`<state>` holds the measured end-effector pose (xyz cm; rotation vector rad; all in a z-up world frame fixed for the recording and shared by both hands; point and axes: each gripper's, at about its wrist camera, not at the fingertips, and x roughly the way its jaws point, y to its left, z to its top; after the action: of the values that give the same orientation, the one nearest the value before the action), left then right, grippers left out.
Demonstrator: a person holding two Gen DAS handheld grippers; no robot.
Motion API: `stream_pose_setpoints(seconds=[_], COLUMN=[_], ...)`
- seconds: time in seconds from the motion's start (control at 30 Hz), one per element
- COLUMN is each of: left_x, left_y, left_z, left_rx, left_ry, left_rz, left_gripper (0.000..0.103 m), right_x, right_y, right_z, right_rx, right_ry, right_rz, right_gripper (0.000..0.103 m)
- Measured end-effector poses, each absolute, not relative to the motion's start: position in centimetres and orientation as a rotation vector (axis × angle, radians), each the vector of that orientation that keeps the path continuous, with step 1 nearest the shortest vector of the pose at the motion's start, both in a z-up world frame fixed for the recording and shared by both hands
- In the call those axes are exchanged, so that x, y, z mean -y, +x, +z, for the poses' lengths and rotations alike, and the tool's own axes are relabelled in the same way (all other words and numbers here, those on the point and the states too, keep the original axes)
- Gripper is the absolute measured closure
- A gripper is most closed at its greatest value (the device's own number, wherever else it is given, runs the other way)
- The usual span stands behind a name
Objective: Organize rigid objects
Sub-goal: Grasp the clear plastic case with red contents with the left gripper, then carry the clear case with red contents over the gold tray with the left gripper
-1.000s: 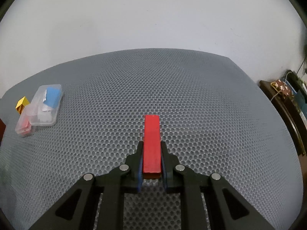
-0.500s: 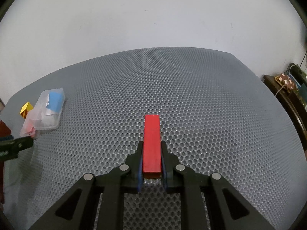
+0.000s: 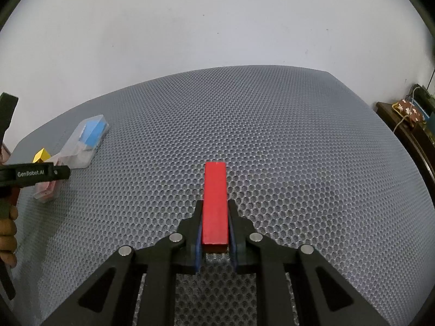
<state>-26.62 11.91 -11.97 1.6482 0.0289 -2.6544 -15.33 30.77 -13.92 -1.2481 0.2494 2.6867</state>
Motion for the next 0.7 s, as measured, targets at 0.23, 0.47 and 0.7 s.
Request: stream_pose_setpoints(seconds=[0.23, 0.47, 0.7], left_x=[-10.9, -10.6, -10.5], left_y=[-23.5, -21.3, -18.8], left_z=[-11.4, -10.7, -8.9], left_rx=[0.022, 0.065, 0.13], left_ry=[1.621, 1.618, 1.554], left_rz=[-2.717, -2.717, -2.729], left_gripper=[0.054, 0.054, 0.054], right_x=[-30.9, -30.4, -30.1], right_y=[-15.4, -15.5, -15.7], right_z=[-14.0, -13.9, -14.2], right_rx=[-0.237, -0.21, -0.169], right_ry=[-1.249, -1.251, -1.252], right_rz=[2.684, 2.678, 2.665], right_gripper=[0.087, 0.087, 0.088])
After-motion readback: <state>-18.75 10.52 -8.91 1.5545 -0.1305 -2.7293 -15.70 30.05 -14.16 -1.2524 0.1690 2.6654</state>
